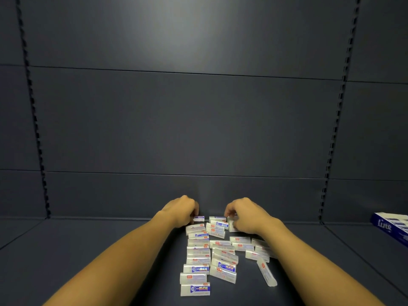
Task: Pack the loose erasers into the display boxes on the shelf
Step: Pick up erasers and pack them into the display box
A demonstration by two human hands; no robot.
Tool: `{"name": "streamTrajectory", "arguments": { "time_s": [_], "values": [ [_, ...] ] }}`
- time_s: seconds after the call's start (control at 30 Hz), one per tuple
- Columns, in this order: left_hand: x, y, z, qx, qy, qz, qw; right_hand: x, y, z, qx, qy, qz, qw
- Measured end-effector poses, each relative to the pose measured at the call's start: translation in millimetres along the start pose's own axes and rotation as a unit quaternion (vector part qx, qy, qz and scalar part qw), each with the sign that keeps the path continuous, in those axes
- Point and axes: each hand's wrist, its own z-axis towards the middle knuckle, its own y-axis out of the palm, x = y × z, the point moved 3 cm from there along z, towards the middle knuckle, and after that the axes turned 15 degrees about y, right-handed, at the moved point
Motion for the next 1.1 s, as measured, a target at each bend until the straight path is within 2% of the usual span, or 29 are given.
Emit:
{"name": "streamTrajectory", "arguments": {
  "time_s": [0.27, 0.77, 0.93, 1.1],
  "values": [
    [0, -17, -14, -0.007, 0.024, 0.008, 1.000, -16, 20, 10, -0.029, -0.008, -0.010, 0.999],
    [-4, -46, -52, 0.067, -0.014, -0.025, 0.997, -27, 20, 16, -0.013, 0.038, -0.057, 0.998],
    [2, -57, -53, 0.075, -0.021, -0.026, 0.997, -29, 15, 6, 0.038, 0.030, -0.088, 0.995],
    [12, -69, -43, 0.098, -0.001, -0.012, 0.995, -22, -13, -9, 0.129, 0.025, -0.063, 0.989]
  ]
}}
